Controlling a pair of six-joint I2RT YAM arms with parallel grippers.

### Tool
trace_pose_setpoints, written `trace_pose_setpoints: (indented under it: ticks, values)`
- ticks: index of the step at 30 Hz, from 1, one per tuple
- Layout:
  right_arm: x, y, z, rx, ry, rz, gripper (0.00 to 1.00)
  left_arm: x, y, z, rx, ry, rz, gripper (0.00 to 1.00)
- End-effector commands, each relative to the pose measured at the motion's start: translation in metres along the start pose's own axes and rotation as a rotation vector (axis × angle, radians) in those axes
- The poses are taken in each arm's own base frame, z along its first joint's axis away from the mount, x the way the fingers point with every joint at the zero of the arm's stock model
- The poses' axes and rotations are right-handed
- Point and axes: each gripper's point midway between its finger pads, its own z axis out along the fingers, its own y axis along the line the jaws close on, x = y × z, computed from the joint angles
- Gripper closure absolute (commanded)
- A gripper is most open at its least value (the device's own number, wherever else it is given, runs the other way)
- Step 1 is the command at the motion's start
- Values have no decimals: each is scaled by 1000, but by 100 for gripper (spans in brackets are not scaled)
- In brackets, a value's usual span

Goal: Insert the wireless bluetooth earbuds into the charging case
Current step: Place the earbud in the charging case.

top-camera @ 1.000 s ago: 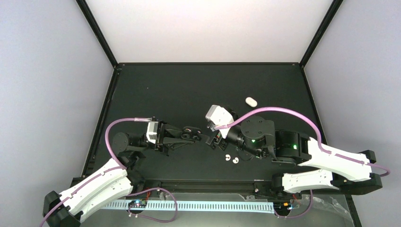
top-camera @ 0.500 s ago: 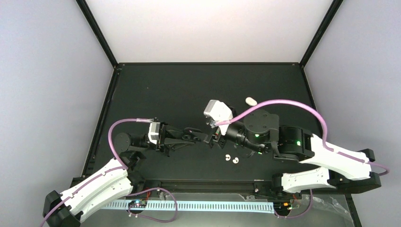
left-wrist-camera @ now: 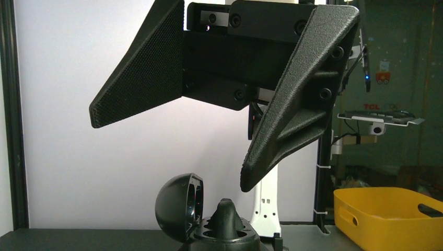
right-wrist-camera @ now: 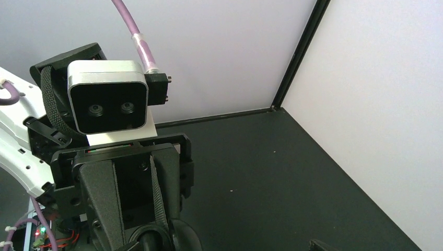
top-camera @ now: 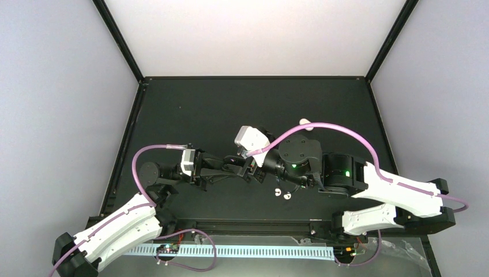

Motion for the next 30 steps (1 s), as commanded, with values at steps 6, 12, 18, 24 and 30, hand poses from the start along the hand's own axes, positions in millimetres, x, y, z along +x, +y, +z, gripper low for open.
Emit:
trace_pose_setpoints:
  ticks: [6,12,18,24,30]
  values:
    - [5,-4,2,36,12,9,18,-9,-7,0,22,-23,45,99]
    - [11,-3,5,37,29,7,18,-12,-8,-1,22,-28,50,98]
    - [15,-4,5,45,39,8,18,-14,-9,-1,19,-30,55,98]
    - [14,-4,2,36,37,17,18,-14,-8,-1,15,-28,59,98]
    - [-15,-7,-24,-6,-50,59,18,-8,-5,-1,4,-12,53,98]
